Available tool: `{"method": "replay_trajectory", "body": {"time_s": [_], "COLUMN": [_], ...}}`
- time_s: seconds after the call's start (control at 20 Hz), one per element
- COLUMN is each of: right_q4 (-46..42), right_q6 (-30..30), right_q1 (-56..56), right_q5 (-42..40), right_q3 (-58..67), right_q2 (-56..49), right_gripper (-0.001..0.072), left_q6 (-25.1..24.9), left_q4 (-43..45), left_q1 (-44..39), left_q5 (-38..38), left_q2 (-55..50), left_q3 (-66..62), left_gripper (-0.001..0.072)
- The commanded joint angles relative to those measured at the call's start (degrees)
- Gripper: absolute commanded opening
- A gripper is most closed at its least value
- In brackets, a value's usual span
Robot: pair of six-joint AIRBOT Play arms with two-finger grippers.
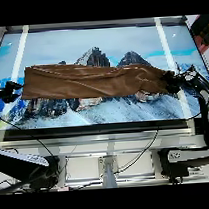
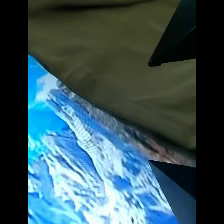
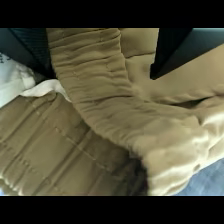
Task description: Fold the clothes and pants, and hang the long-sleeved shirts on hangers.
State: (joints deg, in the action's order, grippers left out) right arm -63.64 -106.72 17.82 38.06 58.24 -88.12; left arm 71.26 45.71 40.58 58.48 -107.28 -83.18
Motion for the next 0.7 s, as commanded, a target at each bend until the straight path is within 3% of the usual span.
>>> {"method": "replay_trajectory", "body": {"time_s": [0.0,0.05,0.15,0.2,0.3,0.35,0.4,0.5,0.55,0.6,0.65], "right_q4": [3.45,3.72,3.82,3.85,3.80,3.76,3.63,3.08,2.51,1.44,0.33], "right_q6": [-0.07,-0.04,-0.04,0.26,3.50,5.14,6.82,9.03,9.01,9.01,9.01], "right_q1": [0.02,0.02,0.02,0.04,0.04,0.04,0.04,0.04,0.04,0.04,0.04], "right_q5": [3.41,3.43,3.52,3.52,3.58,3.69,3.91,4.26,4.44,4.55,4.68], "right_q3": [-0.02,-0.02,-0.02,-0.02,0.00,-0.02,-0.02,-0.02,-0.02,-0.02,-0.02], "right_q2": [0.48,0.70,1.33,1.75,2.89,3.54,4.28,5.70,6.43,7.08,7.74], "right_gripper": [0.0681,0.0679,0.0585,0.0562,0.0559,0.0559,0.0559,0.0559,0.0559,0.0559,0.0559], "left_q6": [-6.12,-8.37,-10.95,-11.65,-12.92,-13.64,-14.23,-15.21,-15.21,-15.21,-15.21], "left_q4": [-10.14,-13.42,-17.44,-17.79,-18.01,-18.16,-18.05,-17.92,-17.90,-17.90,-17.92], "left_q1": [-0.22,-0.37,-1.03,-1.33,-2.10,-2.60,-3.26,-5.11,-6.21,-7.17,-7.98], "left_q5": [-0.98,-0.87,-0.87,-1.03,-0.81,-0.81,-0.83,-1.09,-1.68,-2.56,-3.65], "left_q2": [-5.11,-5.97,-7.06,-7.21,-7.19,-7.19,-7.19,-7.19,-7.19,-7.19,-7.17], "left_q3": [0.04,0.04,0.04,-0.09,-0.35,-0.35,-0.35,-0.35,-0.35,-0.35,-0.35], "left_gripper": [0.0714,0.0713,0.0712,0.0679,0.0679,0.0654,0.0571,0.0544,0.0489,0.0349,0.0113]}}
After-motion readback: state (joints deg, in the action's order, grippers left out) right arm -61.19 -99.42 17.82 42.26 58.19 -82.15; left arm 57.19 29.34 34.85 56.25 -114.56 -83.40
